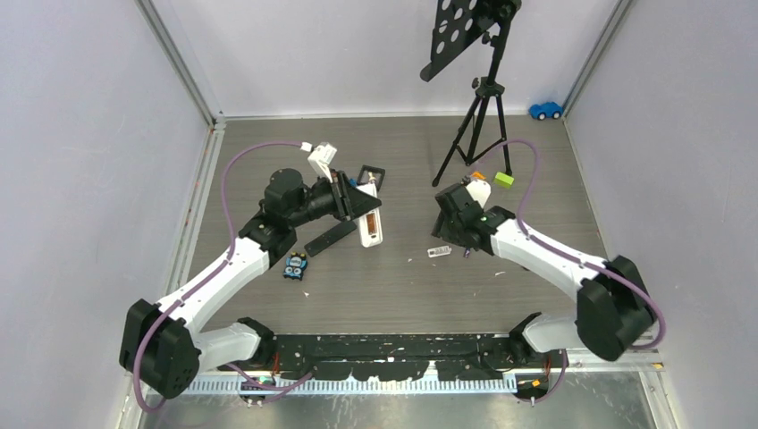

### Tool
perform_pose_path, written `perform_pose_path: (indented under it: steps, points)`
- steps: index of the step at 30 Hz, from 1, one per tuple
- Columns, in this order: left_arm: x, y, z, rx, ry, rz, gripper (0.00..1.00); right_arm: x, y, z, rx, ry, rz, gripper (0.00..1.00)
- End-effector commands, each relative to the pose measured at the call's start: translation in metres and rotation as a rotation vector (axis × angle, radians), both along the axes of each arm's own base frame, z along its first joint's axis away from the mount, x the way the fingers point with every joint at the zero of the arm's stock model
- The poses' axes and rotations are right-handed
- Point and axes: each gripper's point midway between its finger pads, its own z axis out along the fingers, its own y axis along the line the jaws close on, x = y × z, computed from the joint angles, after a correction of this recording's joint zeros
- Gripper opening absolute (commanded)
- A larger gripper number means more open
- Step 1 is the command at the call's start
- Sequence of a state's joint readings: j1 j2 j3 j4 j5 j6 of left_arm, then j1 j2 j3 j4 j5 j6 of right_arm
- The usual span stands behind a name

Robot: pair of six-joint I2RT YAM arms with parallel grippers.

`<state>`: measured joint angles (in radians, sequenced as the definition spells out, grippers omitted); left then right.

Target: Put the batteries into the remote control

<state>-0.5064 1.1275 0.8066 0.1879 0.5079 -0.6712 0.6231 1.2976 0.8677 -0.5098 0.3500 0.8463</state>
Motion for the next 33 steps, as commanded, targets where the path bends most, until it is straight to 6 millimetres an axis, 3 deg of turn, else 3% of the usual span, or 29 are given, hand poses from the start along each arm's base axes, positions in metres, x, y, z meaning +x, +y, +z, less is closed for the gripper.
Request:
perform_pose_path:
  steps: [1, 9, 19, 25, 30, 31, 33]
  points:
    - [0.007, -0.003, 0.000, 0.018, -0.023, -0.013, 0.00, 0.028, 0.002, 0.002, -0.040, -0.024, -0.046, 0.53]
    - [0.000, -0.009, -0.006, 0.012, -0.015, -0.073, 0.00, 0.066, 0.013, -0.026, -0.079, -0.006, -0.104, 0.58]
    - [0.003, -0.005, -0.012, 0.030, -0.007, -0.041, 0.00, 0.089, 0.012, -0.055, -0.162, 0.015, -0.091, 0.39]
    - [0.003, -0.004, -0.012, 0.035, -0.007, -0.035, 0.00, 0.089, 0.009, -0.070, -0.148, 0.066, -0.074, 0.36]
    - [0.005, -0.004, -0.012, 0.036, 0.000, -0.027, 0.00, 0.081, 0.016, -0.078, -0.124, 0.110, -0.029, 0.17]
    - [0.005, -0.004, -0.013, 0.038, 0.007, -0.028, 0.00, 0.080, 0.015, -0.078, -0.127, 0.107, -0.020, 0.09]
    - [0.007, -0.005, -0.012, 0.049, 0.026, -0.029, 0.00, 0.081, 0.016, -0.073, -0.119, 0.077, 0.004, 0.03]
